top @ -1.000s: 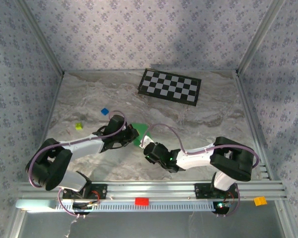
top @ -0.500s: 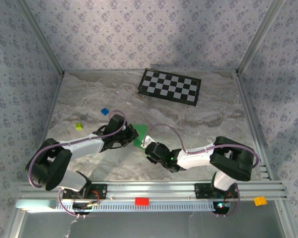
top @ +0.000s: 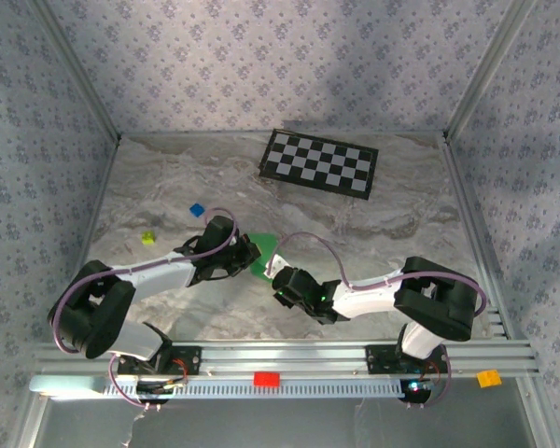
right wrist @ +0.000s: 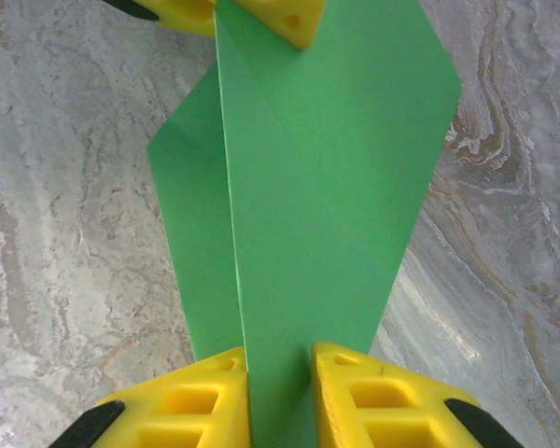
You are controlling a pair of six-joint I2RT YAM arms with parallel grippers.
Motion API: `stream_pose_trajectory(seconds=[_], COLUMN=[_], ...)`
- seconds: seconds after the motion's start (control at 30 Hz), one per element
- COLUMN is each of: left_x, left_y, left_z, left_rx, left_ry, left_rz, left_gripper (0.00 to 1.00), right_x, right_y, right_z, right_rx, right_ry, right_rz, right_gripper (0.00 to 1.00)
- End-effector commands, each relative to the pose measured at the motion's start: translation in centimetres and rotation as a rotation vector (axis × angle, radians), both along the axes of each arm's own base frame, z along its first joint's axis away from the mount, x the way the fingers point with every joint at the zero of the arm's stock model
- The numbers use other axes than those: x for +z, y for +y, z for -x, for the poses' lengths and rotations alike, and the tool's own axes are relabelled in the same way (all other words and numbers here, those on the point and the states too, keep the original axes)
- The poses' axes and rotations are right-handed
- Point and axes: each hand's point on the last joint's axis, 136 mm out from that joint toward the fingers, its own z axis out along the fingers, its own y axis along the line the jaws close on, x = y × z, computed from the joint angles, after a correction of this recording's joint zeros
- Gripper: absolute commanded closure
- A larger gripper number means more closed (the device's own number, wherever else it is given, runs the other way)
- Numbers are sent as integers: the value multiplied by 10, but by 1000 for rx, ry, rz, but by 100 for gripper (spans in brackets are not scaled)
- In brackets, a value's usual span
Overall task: Fold a paper plane with a square sheet of paper (pick it up from the middle)
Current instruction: Fourth fold the wing at the center of the table.
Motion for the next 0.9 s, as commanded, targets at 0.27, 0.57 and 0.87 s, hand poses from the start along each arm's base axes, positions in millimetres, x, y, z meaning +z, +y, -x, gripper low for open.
stream_pose_trajectory(seconds=[0.27, 0.57, 0.87], left_x=[6, 11, 22], left_y=[-3, 6, 25], left_z=[-3, -2, 0], left_rx=[-8, 14, 58], left_ry=[-4, -15, -57], left_rz=[11, -19, -71], left_gripper=[95, 58, 42], right_x=[4, -5, -11], right_y=[6, 0, -3], right_z=[0, 0, 2], right_rx=[7, -52, -57], right_ry=[13, 106, 250], right_rz=[-22, -87, -224], right_gripper=[88, 96, 96])
